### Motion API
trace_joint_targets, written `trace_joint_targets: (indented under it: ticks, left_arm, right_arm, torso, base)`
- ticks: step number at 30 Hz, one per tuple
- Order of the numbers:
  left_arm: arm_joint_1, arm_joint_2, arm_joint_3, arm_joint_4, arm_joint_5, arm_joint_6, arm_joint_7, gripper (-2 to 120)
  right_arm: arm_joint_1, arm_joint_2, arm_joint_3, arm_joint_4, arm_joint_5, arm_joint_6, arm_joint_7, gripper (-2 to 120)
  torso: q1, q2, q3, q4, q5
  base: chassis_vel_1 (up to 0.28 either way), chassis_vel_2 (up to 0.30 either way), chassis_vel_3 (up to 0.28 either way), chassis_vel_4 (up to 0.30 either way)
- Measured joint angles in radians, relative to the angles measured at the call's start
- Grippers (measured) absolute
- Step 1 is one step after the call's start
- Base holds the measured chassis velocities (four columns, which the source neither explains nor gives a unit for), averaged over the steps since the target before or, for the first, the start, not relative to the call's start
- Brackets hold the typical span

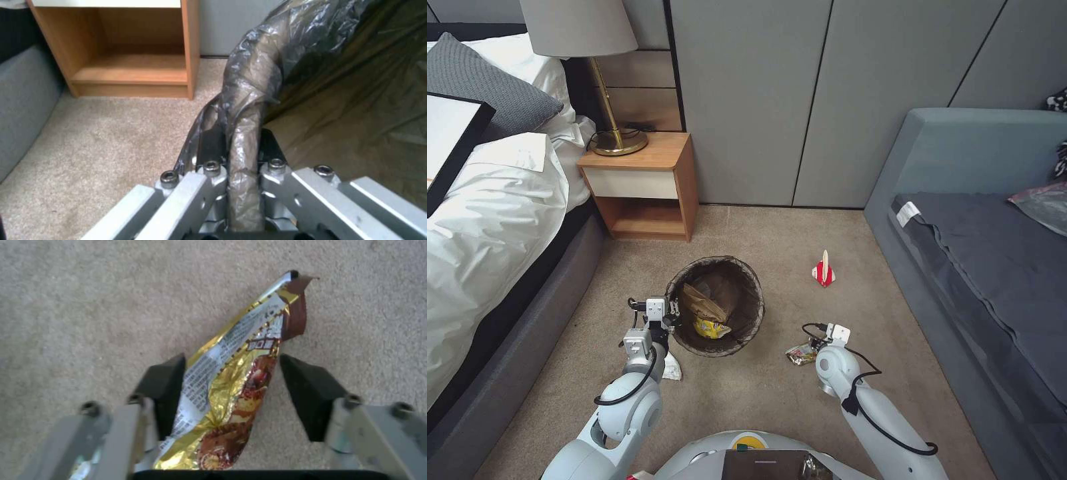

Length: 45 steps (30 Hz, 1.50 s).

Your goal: Pick up the trash bin, then pick up the garbage from the floor and place it into the trash bin.

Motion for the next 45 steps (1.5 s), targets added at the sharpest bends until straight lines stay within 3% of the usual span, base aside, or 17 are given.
trace_joint_targets:
  ticks: [7,14,45]
  left_arm:
    - [0.000,0.000,0.007,-0.001,0.001,-0.001,-0.001,2]
    - [-0.001,0.004,0.006,-0.007,0.000,-0.001,-0.002,2]
    - [-0.013,0.000,0.013,0.011,-0.006,-0.003,-0.002,2]
  right_arm:
    - [-0.002,-0.003,0.001,-0.009,-0.003,-0.003,-0.004,21]
    - [0.010,0.010,-0.002,-0.034,-0.004,-0.003,-0.012,0]
    - [-0.007,0.004,-0.007,-0.011,-0.024,0.004,-0.010,0]
  torso:
    - [0.000,0.000,0.000,0.0000,0.0000]
    - [0.000,0.000,0.000,0.0001,0.0000]
    - [0.000,0.000,0.000,0.0000,0.0000]
  base:
    - [0.000,0.000,0.000,0.000]
    - [0.000,0.000,0.000,0.000]
    - [0.000,0.000,0.000,0.000]
